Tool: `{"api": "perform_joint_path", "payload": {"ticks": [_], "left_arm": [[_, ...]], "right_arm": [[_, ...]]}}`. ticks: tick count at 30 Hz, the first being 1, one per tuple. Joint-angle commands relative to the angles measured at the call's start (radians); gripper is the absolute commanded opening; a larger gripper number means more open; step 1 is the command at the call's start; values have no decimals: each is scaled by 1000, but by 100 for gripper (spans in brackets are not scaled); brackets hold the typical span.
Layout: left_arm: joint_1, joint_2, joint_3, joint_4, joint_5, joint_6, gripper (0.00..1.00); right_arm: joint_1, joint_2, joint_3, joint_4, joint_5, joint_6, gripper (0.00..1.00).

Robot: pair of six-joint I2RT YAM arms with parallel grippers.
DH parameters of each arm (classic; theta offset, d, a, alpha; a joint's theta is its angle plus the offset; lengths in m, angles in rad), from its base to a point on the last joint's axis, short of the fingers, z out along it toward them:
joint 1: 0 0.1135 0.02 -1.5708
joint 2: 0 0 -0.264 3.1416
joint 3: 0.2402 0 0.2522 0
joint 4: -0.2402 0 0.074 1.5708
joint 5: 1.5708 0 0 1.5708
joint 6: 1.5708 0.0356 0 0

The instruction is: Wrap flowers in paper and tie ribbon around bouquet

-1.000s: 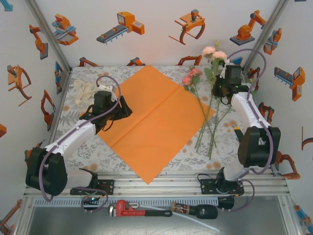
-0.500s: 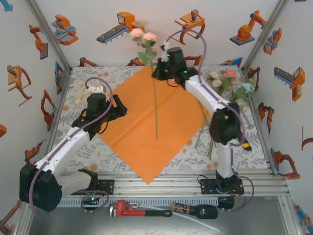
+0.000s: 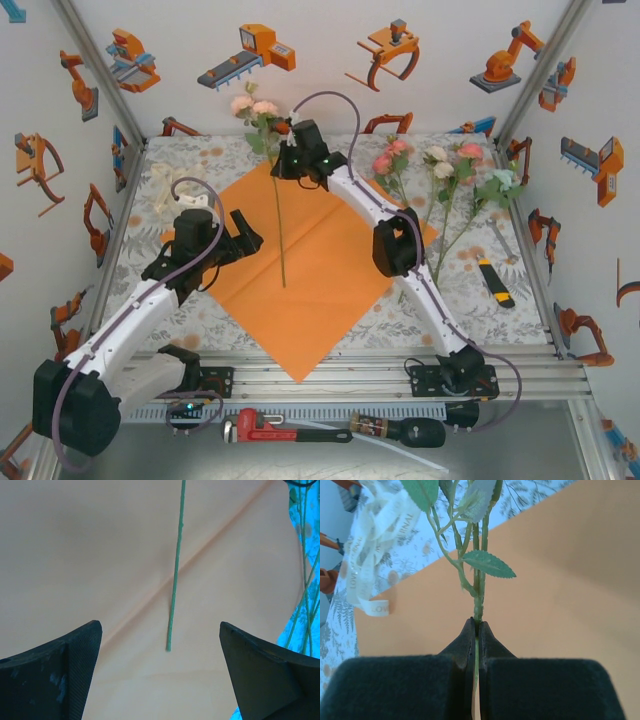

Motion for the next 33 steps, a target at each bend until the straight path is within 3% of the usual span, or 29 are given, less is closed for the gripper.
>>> {"api": "perform_joint_path", "payload": {"ticks": [1,8,14,18,22,25,29,33], "left_arm": [[-5,11,14,-15,1,-9,92],[-5,31,15,-13,7,-14,93],[-4,43,15,-10,0,-17,93],[-5,50,23,-16,4,-17,93],[-6,40,20,14,48,-4,93],[-7,39,15,94,170,11,93],[-34,59,-1,256,348,19,94],[-107,96,26,317,416,66,94]], "right_arm": [[-6,5,-27,41,34,34,0],[-34,84,-6,-1,66,42,2],[-38,54,5,-37,58,33,29],[-45,-69,-34,-79,72,-18,34],[-60,-287,-202,-74,85,-89,37],[-100,-471,-392,-77,128,-141,38],[-213,-690,-680,-91,215,-203,38],[-367,-839,-926,-113,255,-235,38]]}}
